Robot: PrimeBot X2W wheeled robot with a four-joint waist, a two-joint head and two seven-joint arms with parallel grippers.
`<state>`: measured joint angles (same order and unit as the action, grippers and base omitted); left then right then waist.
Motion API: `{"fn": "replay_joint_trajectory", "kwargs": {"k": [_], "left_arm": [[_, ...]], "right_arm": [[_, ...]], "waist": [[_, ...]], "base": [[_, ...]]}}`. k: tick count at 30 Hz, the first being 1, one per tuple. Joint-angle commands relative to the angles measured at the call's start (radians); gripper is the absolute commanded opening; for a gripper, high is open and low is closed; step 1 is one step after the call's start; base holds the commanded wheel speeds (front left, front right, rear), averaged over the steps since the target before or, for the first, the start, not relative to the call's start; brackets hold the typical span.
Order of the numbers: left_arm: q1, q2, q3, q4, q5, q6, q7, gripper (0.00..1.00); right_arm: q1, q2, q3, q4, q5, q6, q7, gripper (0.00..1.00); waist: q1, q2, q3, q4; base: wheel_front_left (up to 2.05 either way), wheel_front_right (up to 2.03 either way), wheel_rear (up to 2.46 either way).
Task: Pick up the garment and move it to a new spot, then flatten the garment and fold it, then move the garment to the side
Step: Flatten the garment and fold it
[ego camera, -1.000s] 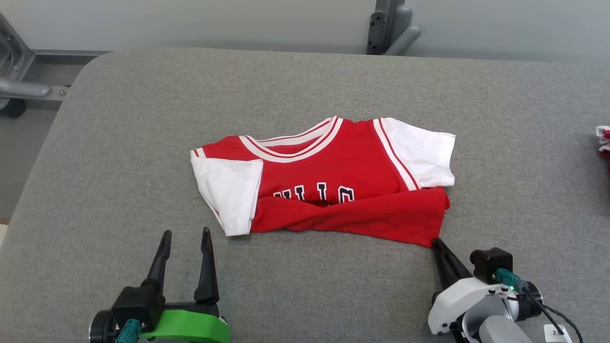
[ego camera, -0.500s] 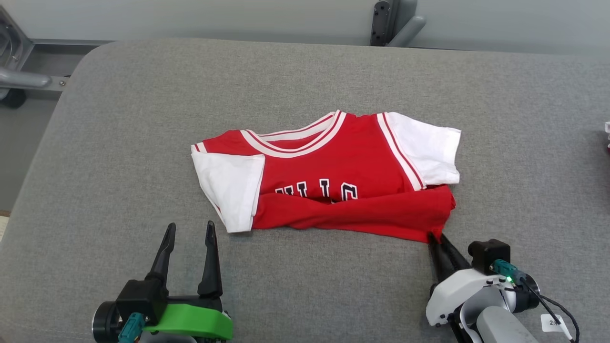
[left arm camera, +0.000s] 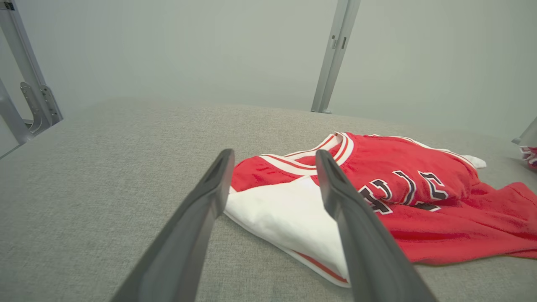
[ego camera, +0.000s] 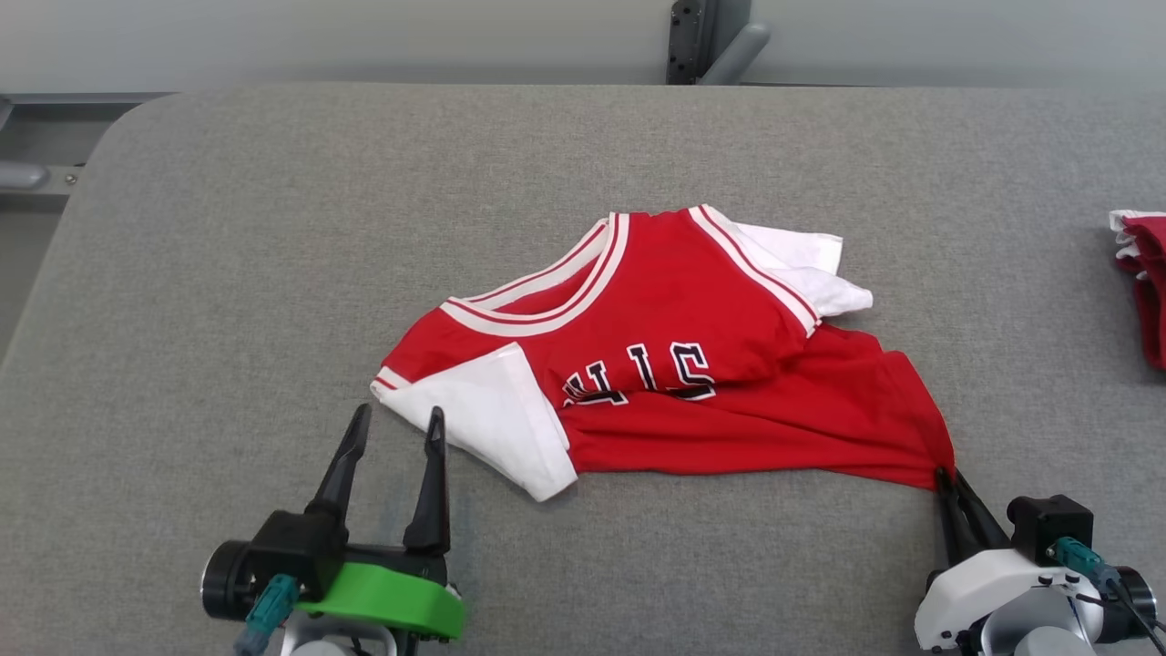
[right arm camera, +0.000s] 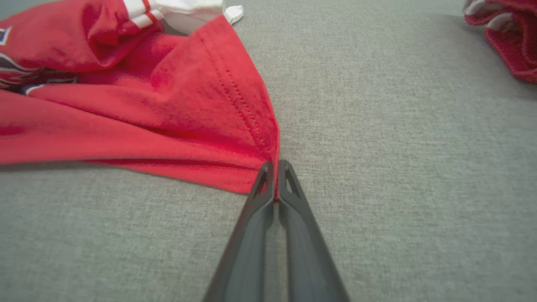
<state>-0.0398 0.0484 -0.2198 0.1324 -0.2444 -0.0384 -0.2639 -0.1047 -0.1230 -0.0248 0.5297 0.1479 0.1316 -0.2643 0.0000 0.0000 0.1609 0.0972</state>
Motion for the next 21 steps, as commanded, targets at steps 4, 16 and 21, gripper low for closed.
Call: {"fn": "replay_joint_trajectory", "kwargs": {"k": [4,16,21], "left_arm": [[-0.099,0.004,-0.039,0.088,0.055,-0.039,0.001,1.00],[-0.511,0.051,-0.171,0.624,0.253,-0.062,0.080,1.00],[-0.606,0.066,-0.234,0.738,0.267,-0.084,0.119,1.00]], "right_arm": [[0.013,-0.017,0.008,-0.016,-0.008,-0.002,0.000,0.00],[-0.038,-0.010,0.089,-0.002,0.003,-0.001,0.000,0.00],[-0.043,-0.018,0.101,-0.002,0.013,-0.001,0.001,0.00]], "waist": [[0.0000,0.0000,0.025,-0.032],[0.0000,0.0000,0.057,-0.079],[0.0000,0.0000,0.060,-0.093]], "base": [[0.00,0.00,0.00],[0.00,0.00,0.00],[0.00,0.00,0.00]]}}
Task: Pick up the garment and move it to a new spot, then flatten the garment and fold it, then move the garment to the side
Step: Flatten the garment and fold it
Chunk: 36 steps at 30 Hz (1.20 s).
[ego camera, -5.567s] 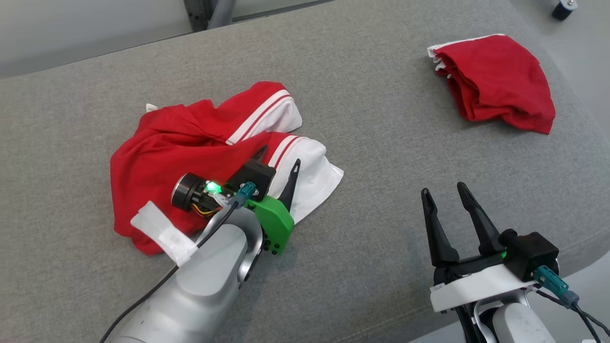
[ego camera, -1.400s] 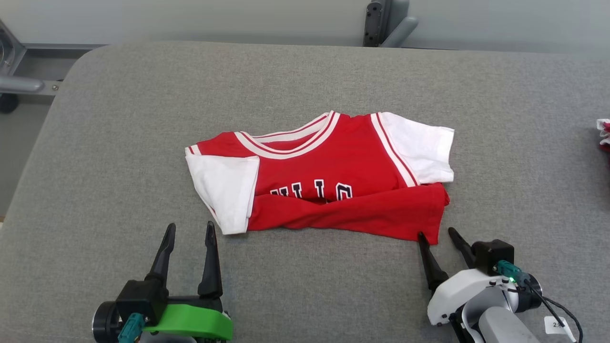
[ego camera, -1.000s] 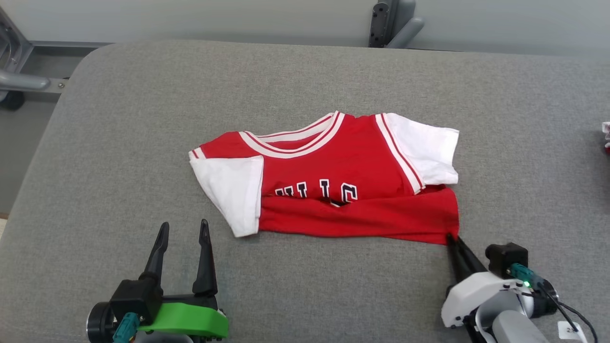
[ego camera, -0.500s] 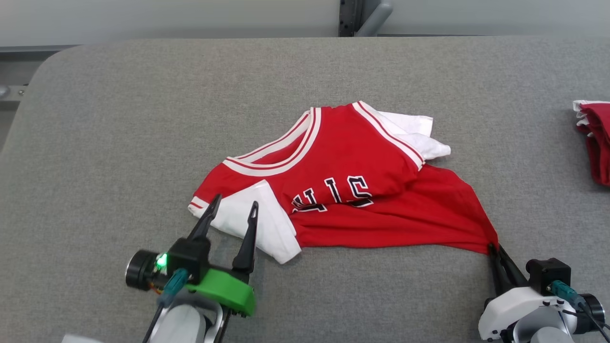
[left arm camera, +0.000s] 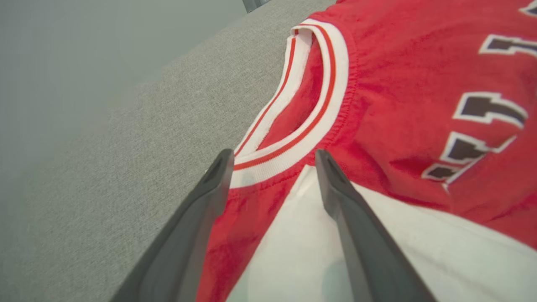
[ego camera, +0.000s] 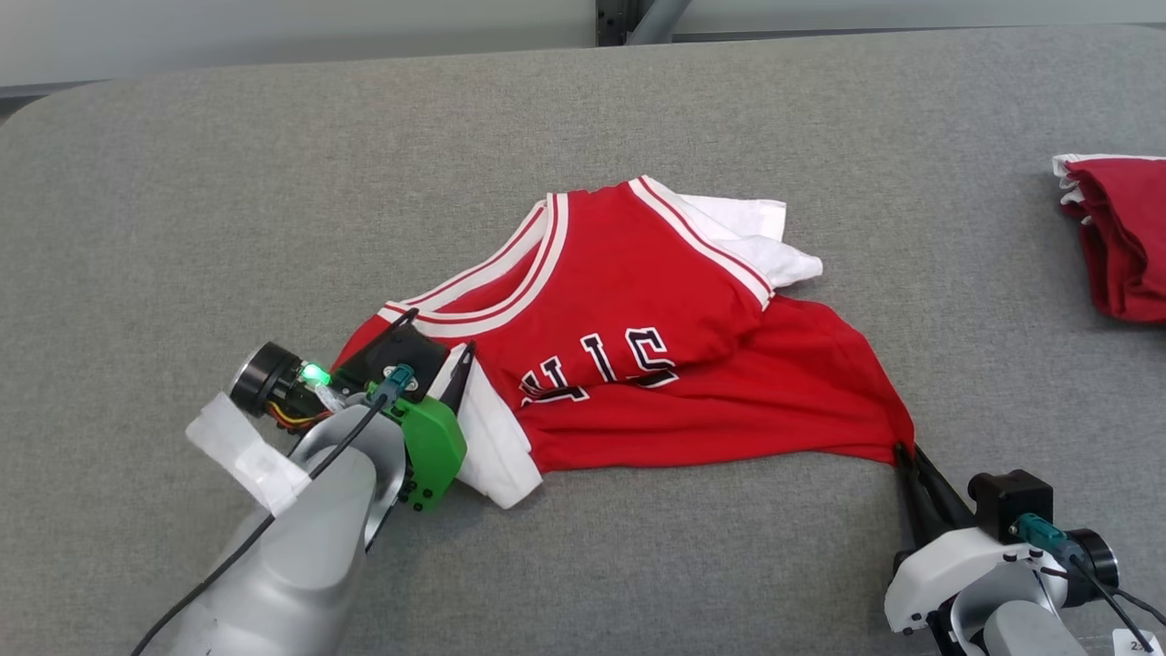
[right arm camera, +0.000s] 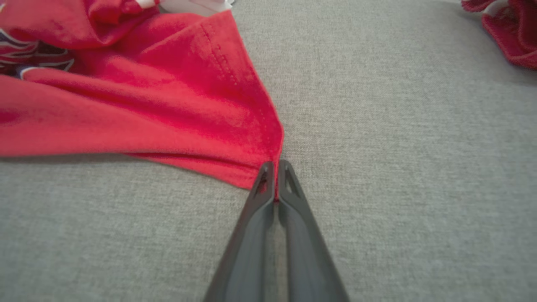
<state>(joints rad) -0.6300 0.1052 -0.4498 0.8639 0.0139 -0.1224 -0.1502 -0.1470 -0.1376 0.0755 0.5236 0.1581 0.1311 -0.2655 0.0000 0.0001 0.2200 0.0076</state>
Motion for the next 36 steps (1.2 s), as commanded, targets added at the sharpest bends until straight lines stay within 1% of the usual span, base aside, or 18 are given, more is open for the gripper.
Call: {"fn": "replay_joint_trajectory", "kwargs": {"k": [1,4,8,9,10,11,14,15,16,20,22,27,32,36], "left_arm": [[-0.024,0.015,-0.018,0.023,0.012,-0.003,0.008,1.00],[-0.038,0.024,-0.050,0.053,0.009,-0.006,0.012,1.00],[-0.026,0.021,-0.107,0.078,-0.002,-0.008,0.027,1.00],[-0.024,0.021,-0.124,0.079,-0.006,-0.008,0.030,0.98],[-0.022,0.020,-0.145,0.083,-0.014,-0.008,0.033,0.93],[-0.022,0.020,-0.165,0.088,-0.027,-0.009,0.037,0.66],[-0.028,0.024,-0.217,0.095,-0.059,-0.009,0.046,0.25],[-0.034,0.028,-0.230,0.094,-0.066,-0.009,0.044,0.10],[-0.038,0.032,-0.242,0.092,-0.075,-0.009,0.042,0.00],[-0.048,0.048,-0.269,0.094,-0.106,-0.008,0.042,0.00],[-0.056,0.058,-0.264,0.089,-0.114,-0.008,0.026,0.00],[-0.066,0.080,-0.237,0.062,-0.138,0.007,-0.032,0.00],[-0.067,0.107,-0.210,0.025,-0.165,0.017,-0.067,0.00],[-0.074,0.137,-0.156,-0.060,-0.210,0.025,-0.097,0.00]], "right_arm": [[0.001,-0.005,0.001,0.004,0.006,-0.001,0.002,0.00],[0.012,-0.010,-0.004,0.006,0.007,-0.001,0.002,0.00],[0.024,-0.009,-0.008,0.004,0.010,-0.001,0.002,0.00],[0.026,-0.008,-0.008,0.003,0.010,-0.001,0.002,0.00],[0.028,-0.007,-0.007,0.003,0.010,-0.001,0.002,0.00],[0.029,-0.005,-0.006,0.003,0.012,-0.001,0.002,0.00],[0.030,-0.002,-0.003,0.004,0.013,-0.001,0.002,0.00],[0.030,-0.001,-0.002,0.004,0.014,-0.001,0.002,0.00],[0.029,-0.001,-0.001,0.003,0.014,-0.001,0.002,0.00],[0.025,-0.003,-0.001,0.001,0.017,-0.001,0.002,0.00],[0.026,-0.004,-0.004,0.000,0.017,-0.001,0.002,0.00],[0.027,-0.008,-0.014,-0.016,0.027,-0.001,0.001,0.00],[0.023,-0.023,-0.031,-0.045,0.042,-0.001,0.001,0.00],[0.006,-0.029,-0.037,-0.089,0.096,-0.001,0.001,0.00]], "waist": [[0.0000,-0.0001,0.001,-0.005],[0.0000,-0.0001,-0.006,-0.011],[0.0000,-0.0001,-0.013,-0.014],[0.0000,-0.0001,-0.015,-0.014],[0.0000,-0.0001,-0.016,-0.015],[0.0000,-0.0001,-0.018,-0.016],[0.0000,-0.0001,-0.020,-0.019],[0.0000,-0.0001,-0.021,-0.020],[0.0000,-0.0001,-0.021,-0.021],[0.0000,-0.0001,-0.024,-0.023],[0.0000,-0.0001,-0.027,-0.023],[0.0000,-0.0001,-0.046,-0.018],[0.0000,-0.0001,-0.074,-0.014],[0.0000,-0.0001,-0.106,-0.009]], "base": [[0.00,0.00,0.00],[0.00,0.00,0.00],[0.00,0.00,0.00],[0.00,0.00,0.00],[0.00,0.00,0.00],[0.00,0.00,0.00],[0.00,0.00,0.00],[0.00,0.00,0.00],[0.00,0.00,0.00],[0.00,0.00,0.00],[0.00,0.00,0.00],[0.00,0.00,0.00],[0.00,0.00,0.00],[0.00,0.00,0.00]]}}
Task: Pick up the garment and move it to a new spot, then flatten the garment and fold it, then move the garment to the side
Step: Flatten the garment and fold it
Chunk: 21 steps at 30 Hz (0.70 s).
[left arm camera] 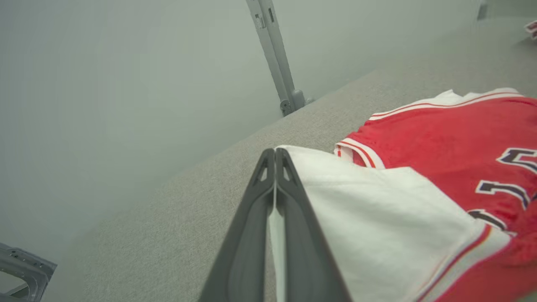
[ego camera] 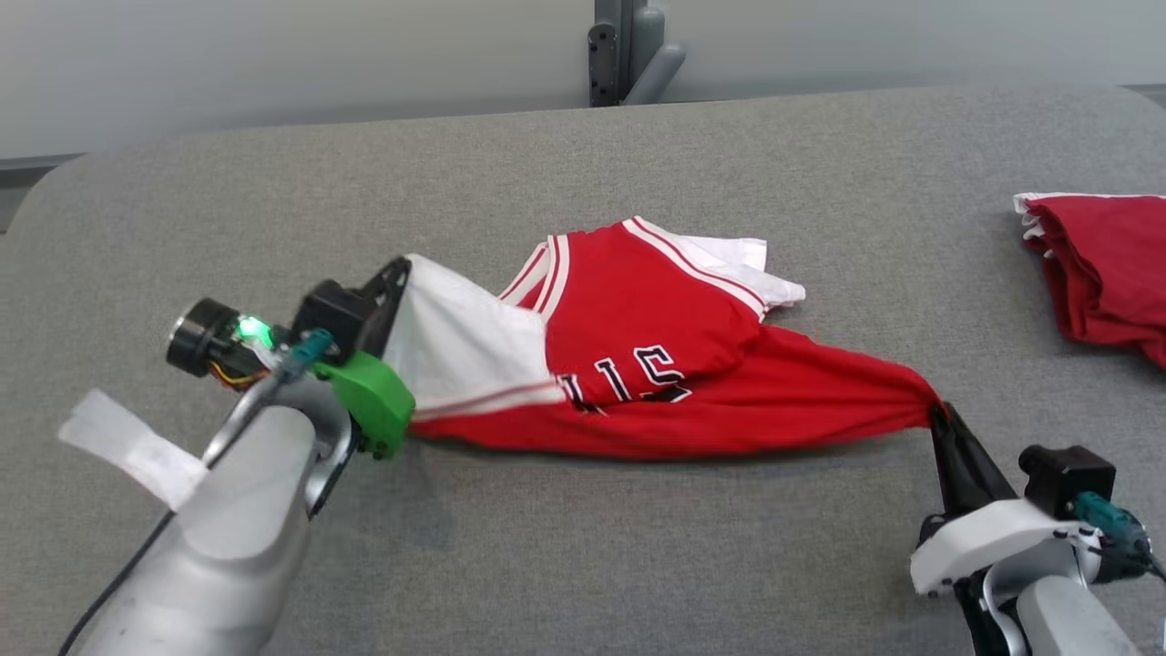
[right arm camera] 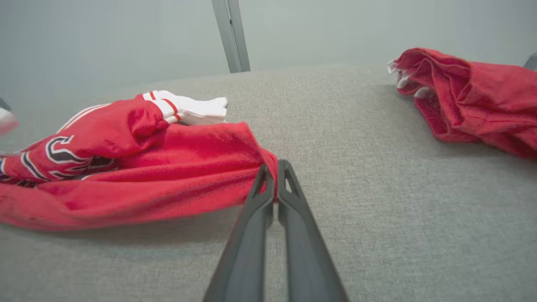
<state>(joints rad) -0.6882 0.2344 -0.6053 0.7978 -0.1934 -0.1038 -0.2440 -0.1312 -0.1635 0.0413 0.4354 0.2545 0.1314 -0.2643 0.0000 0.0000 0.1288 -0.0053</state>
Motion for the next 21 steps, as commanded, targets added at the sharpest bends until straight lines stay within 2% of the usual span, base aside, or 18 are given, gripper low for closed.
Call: {"fn": "replay_joint_trajectory", "kwargs": {"k": [1,5,10,13,17,21], "left_arm": [[-0.016,0.011,0.026,-0.024,-0.036,0.003,-0.008,0.00],[-0.032,0.043,0.107,-0.150,-0.144,-0.017,-0.014,0.00],[-0.084,0.106,0.169,-0.302,-0.251,-0.026,0.001,0.00],[-0.132,0.141,0.205,-0.382,-0.296,-0.026,0.013,0.00],[-0.211,0.172,0.217,-0.457,-0.316,-0.027,0.042,0.00],[-0.294,0.187,0.211,-0.497,-0.315,-0.027,0.061,0.00]], "right_arm": [[-0.020,-0.008,0.001,-0.019,0.022,-0.002,0.000,0.00],[-0.071,-0.045,0.022,-0.074,0.133,-0.002,0.000,0.00],[-0.192,-0.142,0.087,-0.130,0.292,-0.001,0.033,0.00],[-0.289,-0.192,0.109,-0.173,0.395,-0.001,0.111,0.00],[-0.429,-0.241,0.110,-0.207,0.511,-0.001,0.268,0.00],[-0.573,-0.250,0.068,-0.215,0.594,-0.001,0.396,0.00]], "waist": [[0.0000,0.0000,-0.021,0.003],[0.0000,0.0000,-0.053,0.000],[0.0000,0.0000,-0.100,-0.007],[0.0000,0.0000,-0.122,-0.018],[0.0000,0.0000,-0.140,-0.024],[0.0000,0.0000,-0.152,-0.028]], "base": [[0.00,0.00,0.00],[0.00,0.00,0.00],[0.00,0.00,0.00],[0.00,0.00,0.00],[0.00,0.00,0.00],[0.00,0.00,0.00]]}}
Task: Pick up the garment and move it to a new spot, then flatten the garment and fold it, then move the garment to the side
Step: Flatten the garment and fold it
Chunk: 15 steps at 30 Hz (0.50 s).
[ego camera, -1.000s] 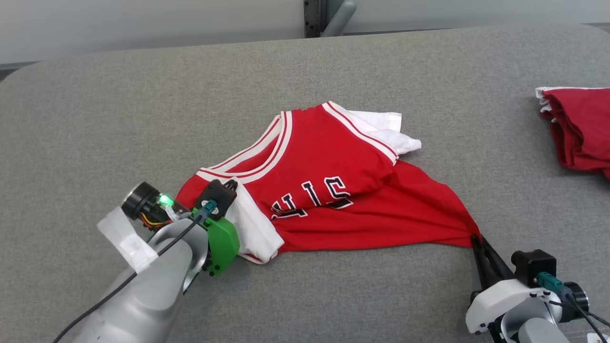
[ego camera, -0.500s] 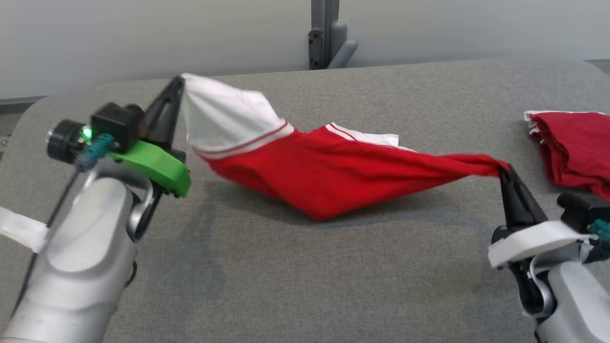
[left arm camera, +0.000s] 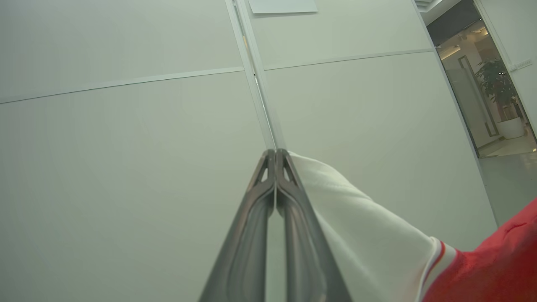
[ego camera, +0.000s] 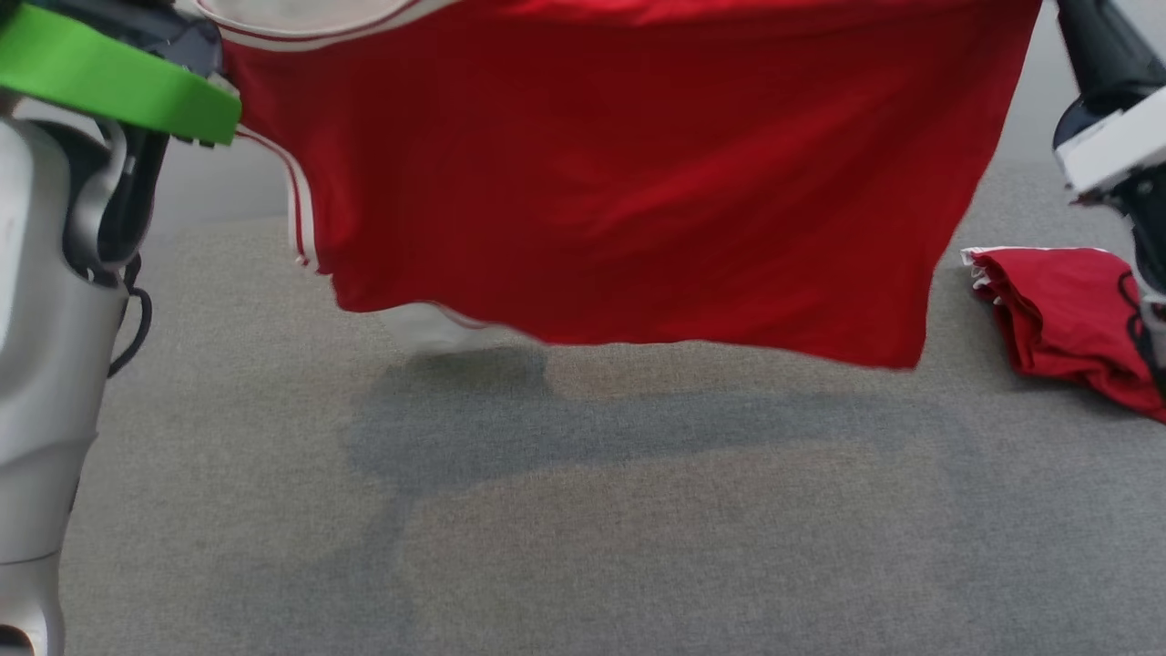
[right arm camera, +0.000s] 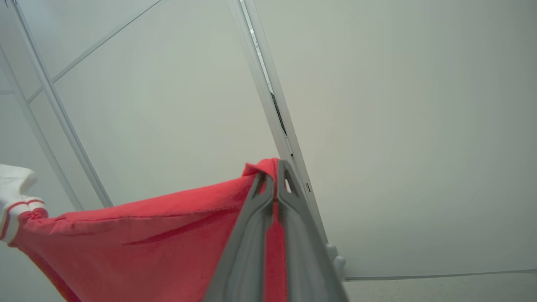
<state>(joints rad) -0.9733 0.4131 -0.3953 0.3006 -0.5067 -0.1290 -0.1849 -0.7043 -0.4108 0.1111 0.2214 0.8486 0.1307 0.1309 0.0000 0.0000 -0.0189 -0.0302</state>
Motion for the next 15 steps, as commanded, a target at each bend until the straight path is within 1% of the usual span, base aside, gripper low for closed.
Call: {"fn": "replay_joint_trajectory", "kwargs": {"k": [1,2,4,7,9,10,11,13,15], "left_arm": [[-0.028,0.007,-0.001,-0.004,-0.008,-0.002,0.010,0.00],[-0.042,0.003,-0.005,-0.009,-0.017,-0.002,0.019,0.00],[-0.064,-0.004,-0.020,-0.014,-0.036,-0.002,0.046,0.00],[-0.073,-0.002,-0.054,-0.022,-0.061,-0.002,0.078,0.00],[-0.062,0.001,-0.074,-0.024,-0.075,-0.001,0.086,0.00],[-0.054,0.003,-0.080,-0.023,-0.080,-0.001,0.087,0.00],[-0.034,0.008,-0.094,-0.016,-0.092,-0.001,0.092,0.00],[-0.027,0.015,-0.109,-0.009,-0.098,-0.001,0.092,0.00],[-0.025,0.021,-0.122,-0.003,-0.101,-0.001,0.091,0.00]], "right_arm": [[-0.031,-0.010,-0.012,0.000,0.003,0.000,0.025,0.00],[-0.053,-0.027,-0.011,0.004,-0.010,0.000,0.056,0.00],[-0.061,-0.062,0.026,0.027,-0.043,0.000,0.166,0.00],[-0.013,-0.090,0.076,0.053,-0.029,0.000,0.381,0.00],[0.033,-0.115,0.098,0.045,-0.008,0.000,0.507,0.00],[0.058,-0.114,0.103,0.032,0.010,0.000,0.551,0.00],[0.115,-0.091,0.096,0.007,0.073,0.000,0.626,0.00],[0.149,-0.067,0.056,-0.016,0.138,0.000,0.665,0.00],[0.160,-0.026,-0.003,-0.031,0.206,0.000,0.675,0.00]], "waist": [[0.0000,0.0000,-0.006,-0.003],[0.0000,0.0000,-0.007,-0.002],[0.0000,0.0000,-0.008,0.001],[0.0000,0.0000,-0.007,0.010],[0.0000,0.0000,-0.002,0.014],[0.0000,0.0000,0.001,0.014],[0.0000,0.0000,0.007,0.013],[0.0000,0.0000,0.012,0.011],[0.0000,0.0000,0.015,0.009]], "base": [[0.00,0.00,0.00],[0.00,0.00,0.00],[0.00,0.00,0.00],[0.00,0.00,0.00],[0.00,0.00,0.00],[0.00,0.00,0.00],[0.00,0.00,0.00],[0.00,0.00,0.00],[0.00,0.00,0.00]]}}
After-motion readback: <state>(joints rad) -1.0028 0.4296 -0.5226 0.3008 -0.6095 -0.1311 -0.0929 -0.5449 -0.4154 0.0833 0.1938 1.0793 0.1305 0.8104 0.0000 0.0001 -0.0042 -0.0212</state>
